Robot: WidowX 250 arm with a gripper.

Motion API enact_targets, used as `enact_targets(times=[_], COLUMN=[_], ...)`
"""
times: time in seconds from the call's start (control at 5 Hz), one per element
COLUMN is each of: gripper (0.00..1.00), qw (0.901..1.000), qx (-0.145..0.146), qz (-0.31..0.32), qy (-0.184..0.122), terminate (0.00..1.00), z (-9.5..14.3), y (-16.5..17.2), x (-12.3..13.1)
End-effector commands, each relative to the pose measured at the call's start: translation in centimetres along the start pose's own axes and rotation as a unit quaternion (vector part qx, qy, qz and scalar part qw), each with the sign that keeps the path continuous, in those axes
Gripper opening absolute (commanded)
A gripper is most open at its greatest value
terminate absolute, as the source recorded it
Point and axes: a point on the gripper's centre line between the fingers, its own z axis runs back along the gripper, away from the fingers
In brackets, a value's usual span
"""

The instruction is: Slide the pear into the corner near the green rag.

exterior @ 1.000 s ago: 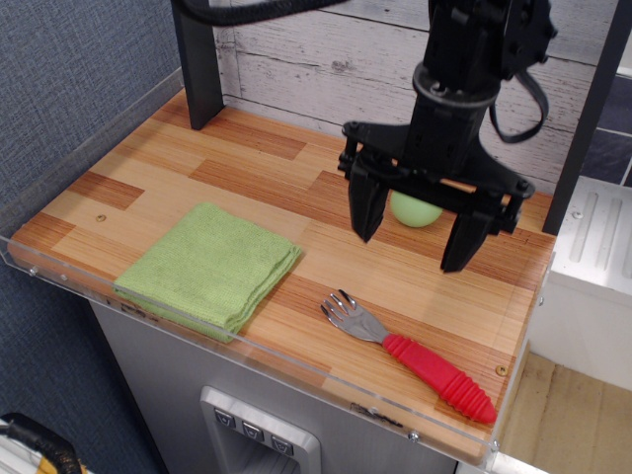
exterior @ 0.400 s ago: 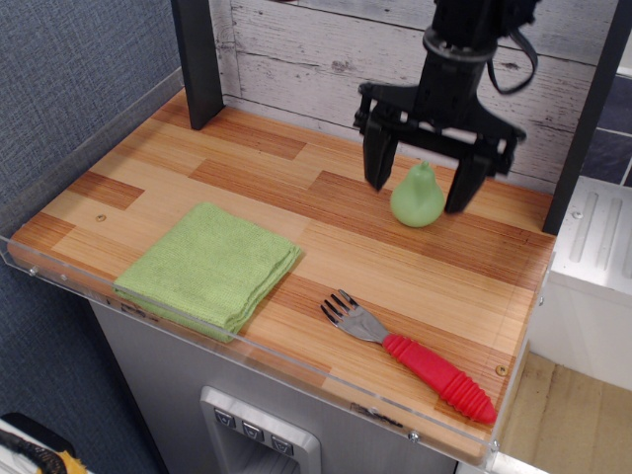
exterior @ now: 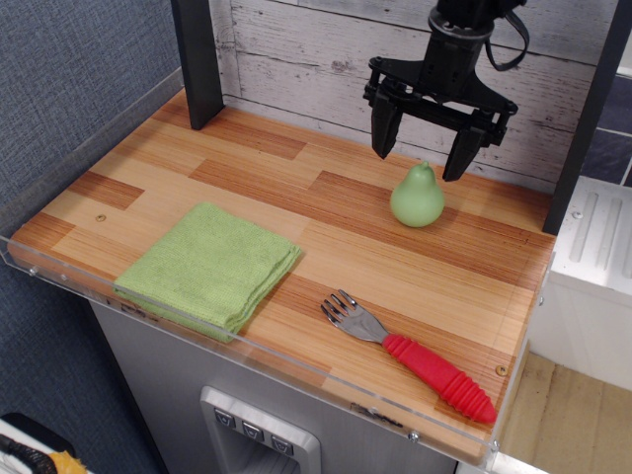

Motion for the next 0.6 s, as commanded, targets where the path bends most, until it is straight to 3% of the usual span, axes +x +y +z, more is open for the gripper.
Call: enact_targets(times=[0.0,0.2,0.4], gripper=[1.0,0.0,0.0], qw=[0.9999,0.9999,0.9999], qx=[0.0,-0.007,-0.009], qz=[-0.003,-0.002,0.0], qy=[-0.017,-0.015,-0.013], terminate=[0.0,0.0,0.0], z=[-0.44,-0.35,-0.82], y=[0.59,0.39,0.45], x=[1.39,1.37,1.37])
